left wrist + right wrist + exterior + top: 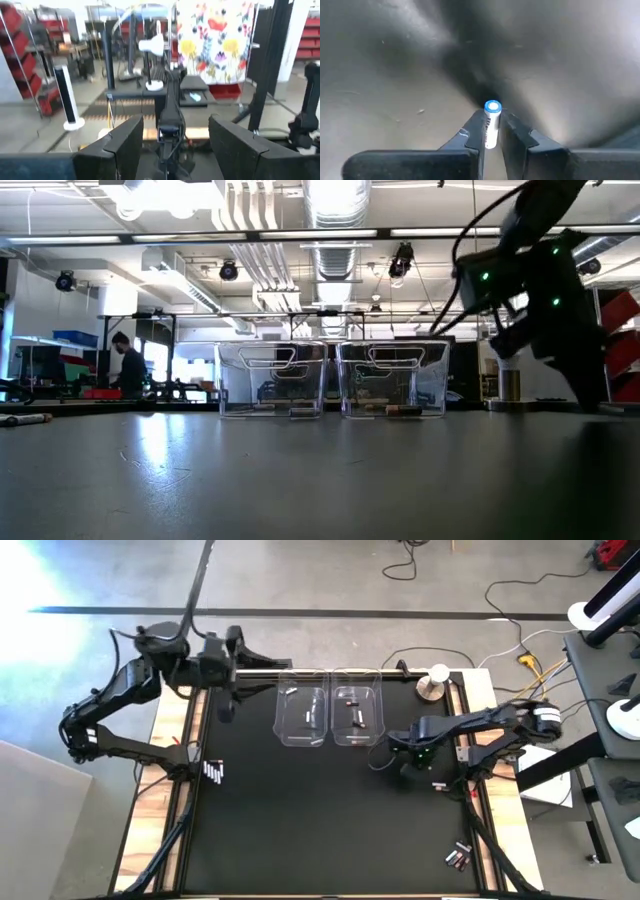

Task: Sort batteries
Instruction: Put the white battery into the left transparent bin

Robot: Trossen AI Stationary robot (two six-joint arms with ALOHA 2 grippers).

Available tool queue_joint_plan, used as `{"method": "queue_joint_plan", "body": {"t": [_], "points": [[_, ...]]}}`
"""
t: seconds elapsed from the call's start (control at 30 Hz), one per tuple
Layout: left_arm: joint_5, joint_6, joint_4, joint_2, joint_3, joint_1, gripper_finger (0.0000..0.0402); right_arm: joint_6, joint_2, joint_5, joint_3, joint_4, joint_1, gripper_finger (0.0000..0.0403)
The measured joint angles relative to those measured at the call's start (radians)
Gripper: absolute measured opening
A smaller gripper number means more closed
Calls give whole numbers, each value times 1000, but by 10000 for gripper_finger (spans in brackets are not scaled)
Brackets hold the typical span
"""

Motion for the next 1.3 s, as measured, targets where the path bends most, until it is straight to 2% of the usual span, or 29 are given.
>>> {"method": "queue_joint_plan", "body": {"t": [0.07,0.2,0.3,0.43,0.57,0.67,0.8,0.97,1.17,1.3], "points": [[6,13,21,-12,0,0,204,37,-66,3,2,-31,2,36],[126,14,119,-29,-16,0,204,90,-192,41,58,-71,1,34],[158,1,206,-41,-61,0,204,107,-251,93,136,-165,2,34],[156,-61,351,-51,-170,7,204,108,-258,201,290,-345,1,34],[131,-140,497,-54,-288,15,204,92,-239,285,469,-379,1,34],[75,-243,659,-42,-374,16,204,50,-229,337,584,-307,1,34],[70,-355,865,-17,-470,17,204,-26,-226,350,679,-164,-3,34],[-7,-403,875,-3,-544,17,204,-89,-226,326,709,65,-3,34],[-108,-453,877,18,-605,17,204,-138,-192,174,685,371,-2,34],[-114,-472,870,52,-624,17,204,-148,-146,86,685,559,-2,34]]}}
